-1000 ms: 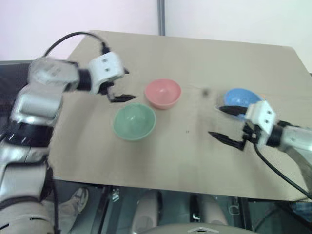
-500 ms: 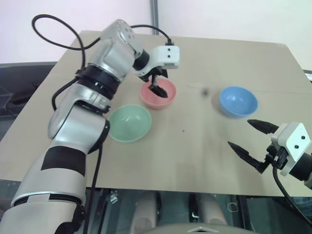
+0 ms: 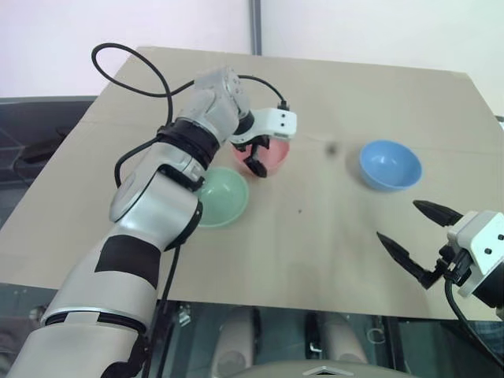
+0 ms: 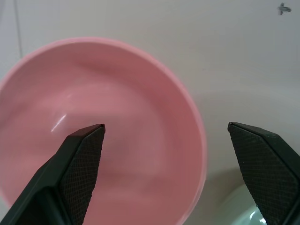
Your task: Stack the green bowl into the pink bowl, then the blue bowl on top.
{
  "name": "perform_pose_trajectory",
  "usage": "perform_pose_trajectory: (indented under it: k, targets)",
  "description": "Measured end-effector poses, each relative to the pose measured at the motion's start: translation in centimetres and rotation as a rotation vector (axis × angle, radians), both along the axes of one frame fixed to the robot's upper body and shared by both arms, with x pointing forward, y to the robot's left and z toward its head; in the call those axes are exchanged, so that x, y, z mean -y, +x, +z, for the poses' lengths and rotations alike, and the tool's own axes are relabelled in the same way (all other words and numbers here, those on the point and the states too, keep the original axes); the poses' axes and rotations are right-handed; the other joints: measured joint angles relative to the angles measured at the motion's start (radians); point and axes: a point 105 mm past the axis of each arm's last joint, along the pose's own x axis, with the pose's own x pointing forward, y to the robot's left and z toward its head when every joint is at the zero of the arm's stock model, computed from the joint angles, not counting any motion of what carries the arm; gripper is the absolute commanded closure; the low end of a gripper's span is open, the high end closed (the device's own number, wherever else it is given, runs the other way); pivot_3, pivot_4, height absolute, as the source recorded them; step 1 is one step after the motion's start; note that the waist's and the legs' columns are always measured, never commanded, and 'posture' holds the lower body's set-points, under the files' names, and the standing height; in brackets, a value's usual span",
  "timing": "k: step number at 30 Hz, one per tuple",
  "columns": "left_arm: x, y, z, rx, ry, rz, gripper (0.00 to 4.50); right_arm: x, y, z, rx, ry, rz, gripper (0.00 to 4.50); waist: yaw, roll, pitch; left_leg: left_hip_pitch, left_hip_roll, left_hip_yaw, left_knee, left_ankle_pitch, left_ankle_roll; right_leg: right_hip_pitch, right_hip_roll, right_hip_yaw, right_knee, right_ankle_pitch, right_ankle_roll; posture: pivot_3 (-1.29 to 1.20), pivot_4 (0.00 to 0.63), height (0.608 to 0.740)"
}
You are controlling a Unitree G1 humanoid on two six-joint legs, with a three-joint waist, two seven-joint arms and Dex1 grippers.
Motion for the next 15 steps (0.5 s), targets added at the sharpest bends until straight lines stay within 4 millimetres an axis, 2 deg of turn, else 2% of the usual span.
perform_pose_trajectory:
  k: [3, 5, 6, 7, 9, 10, 15]
  targets:
    - [0.3, -0.4, -1.1, -0.023, 0.000, -0.022, 1.62, 0.0, -0.3, -0.1, -0.003, -0.006, -0.001, 0.00, -0.001, 0.000, 0.000, 0.001, 0.000, 0.000, 0.000, 0.000, 0.000, 0.001, 0.000, 0.000, 0.000, 0.000, 0.000, 0.00, 0.150, 0.740]
    - [0.3, -0.7, -2.2, -0.049, 0.001, -0.037, 2.69, 0.0, -0.4, -0.1, -0.001, -0.018, 0.003, 0.00, -0.001, 0.000, 0.000, 0.001, 0.000, -0.001, 0.001, 0.000, 0.000, 0.001, 0.000, 0.000, 0.001, 0.000, 0.000, 0.00, 0.150, 0.740]
    - [0.2, -0.9, -2.8, -0.066, 0.003, -0.038, 3.37, 0.0, -0.5, -0.1, -0.001, -0.018, -0.002, 0.00, -0.001, 0.000, 0.000, 0.001, 0.000, -0.001, 0.001, 0.000, 0.000, 0.001, 0.000, 0.000, 0.001, 0.000, 0.000, 0.00, 0.150, 0.740]
    - [0.1, -0.9, -2.9, -0.070, 0.004, -0.038, 3.61, 0.0, -0.5, -0.1, 0.002, -0.019, -0.003, 0.00, 0.000, 0.000, 0.000, 0.001, 0.000, -0.001, 0.001, 0.000, 0.000, 0.001, 0.000, 0.000, 0.001, 0.000, 0.000, 0.00, 0.150, 0.740]
    - [0.3, -0.8, -1.9, -0.023, -0.002, -0.058, 4.49, 0.1, -0.6, -0.2, -0.002, -0.021, -0.007, 0.00, 0.002, 0.000, -0.001, 0.001, 0.000, -0.001, 0.001, 0.000, 0.000, 0.002, 0.000, -0.001, 0.000, 0.000, 0.000, 0.00, 0.150, 0.740]
    - [0.4, -0.8, -1.3, -0.002, -0.010, -0.068, 4.49, 0.0, -0.7, -0.2, -0.001, -0.022, -0.006, 0.00, 0.004, 0.001, -0.002, 0.002, 0.000, -0.001, 0.002, 0.000, 0.000, 0.004, 0.000, -0.002, 0.000, 0.000, 0.000, 0.00, 0.150, 0.740]
    - [0.7, -1.1, -1.6, -0.008, -0.021, -0.106, 4.49, 0.1, -1.2, -0.5, -0.012, -0.021, -0.017, 0.00, 0.006, 0.001, -0.003, 0.002, 0.000, -0.001, 0.003, 0.000, 0.000, 0.004, 0.000, -0.002, 0.001, 0.000, 0.000, 0.00, 0.150, 0.740]
